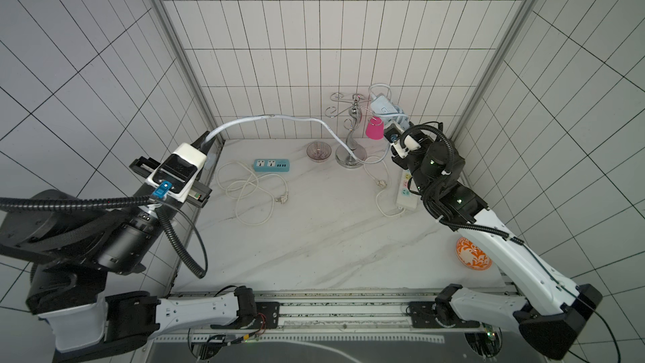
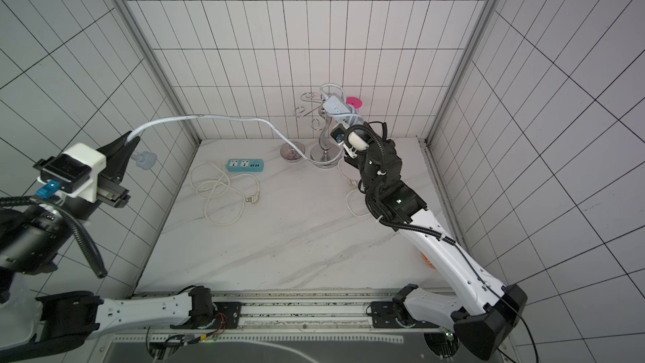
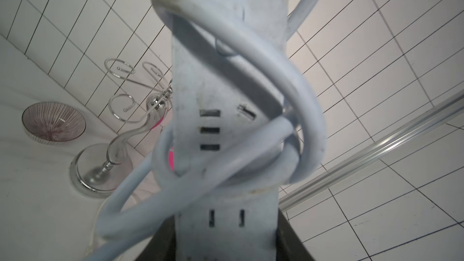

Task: Wrap the cord around the power strip
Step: Wrap the power cord around the power strip.

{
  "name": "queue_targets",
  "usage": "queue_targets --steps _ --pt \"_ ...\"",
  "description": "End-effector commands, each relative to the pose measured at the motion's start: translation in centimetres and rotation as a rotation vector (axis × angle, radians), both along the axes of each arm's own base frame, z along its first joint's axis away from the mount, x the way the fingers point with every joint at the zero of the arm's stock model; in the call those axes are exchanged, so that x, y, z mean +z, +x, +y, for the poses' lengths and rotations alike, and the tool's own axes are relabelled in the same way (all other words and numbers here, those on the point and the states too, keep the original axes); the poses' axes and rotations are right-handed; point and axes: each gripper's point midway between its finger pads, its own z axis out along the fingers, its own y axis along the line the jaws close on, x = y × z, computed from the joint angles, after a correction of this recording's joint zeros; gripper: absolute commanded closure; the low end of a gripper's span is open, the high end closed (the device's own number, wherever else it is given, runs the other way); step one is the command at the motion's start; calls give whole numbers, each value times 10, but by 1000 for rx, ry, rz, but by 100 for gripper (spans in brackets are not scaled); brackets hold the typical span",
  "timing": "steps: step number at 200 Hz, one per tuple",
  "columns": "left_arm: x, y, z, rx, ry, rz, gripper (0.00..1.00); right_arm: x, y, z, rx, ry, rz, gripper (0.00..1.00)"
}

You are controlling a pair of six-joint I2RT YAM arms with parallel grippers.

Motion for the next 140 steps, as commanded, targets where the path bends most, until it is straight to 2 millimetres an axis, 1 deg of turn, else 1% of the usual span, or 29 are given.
queue_targets --steps 1,22,37,42,54,68,88,90,91,92,93,94,103,112,120,126,140 --pt "22 -3 -13 -41 18 -57 100 -33 10 -5 -54 -78 27 100" --pt "30 -1 -31 -67 42 -81 100 -47 13 3 -26 -148 61 100" --pt "33 2 -46 -83 62 -92 100 -65 12 11 7 -216 104 100" --pt "34 2 -51 -93 66 -96 100 -74 11 15 22 -245 128 100" --pt "37 2 -63 -119 76 -106 100 -95 5 27 74 -302 169 100" --pt "37 5 -82 -147 100 -107 100 -119 -7 42 153 -357 220 100" --pt "34 11 -108 -176 134 -107 100 -142 -29 60 271 -385 249 100" --pt "34 11 -111 -181 137 -107 100 -142 -32 62 282 -385 247 100" --pt "34 11 -112 -183 139 -107 100 -139 -34 63 290 -380 239 100" --pt "34 11 -113 -186 139 -106 100 -143 -35 64 298 -384 244 100" --pt "34 11 -115 -189 141 -107 100 -143 -37 65 306 -383 241 100" --pt "33 12 -116 -191 143 -106 100 -139 -39 65 313 -377 232 100" --pt "32 15 -127 -211 149 -104 100 -141 -53 72 372 -366 216 100" --pt "31 20 -136 -245 147 -96 100 -142 -67 75 414 -357 203 100" --pt "29 28 -140 -275 133 -80 100 -142 -78 77 447 -345 189 100" --pt "28 37 -139 -281 122 -71 100 -141 -87 77 468 -336 176 100" --pt "19 49 -144 -322 114 -43 100 -138 -105 75 495 -320 150 100"
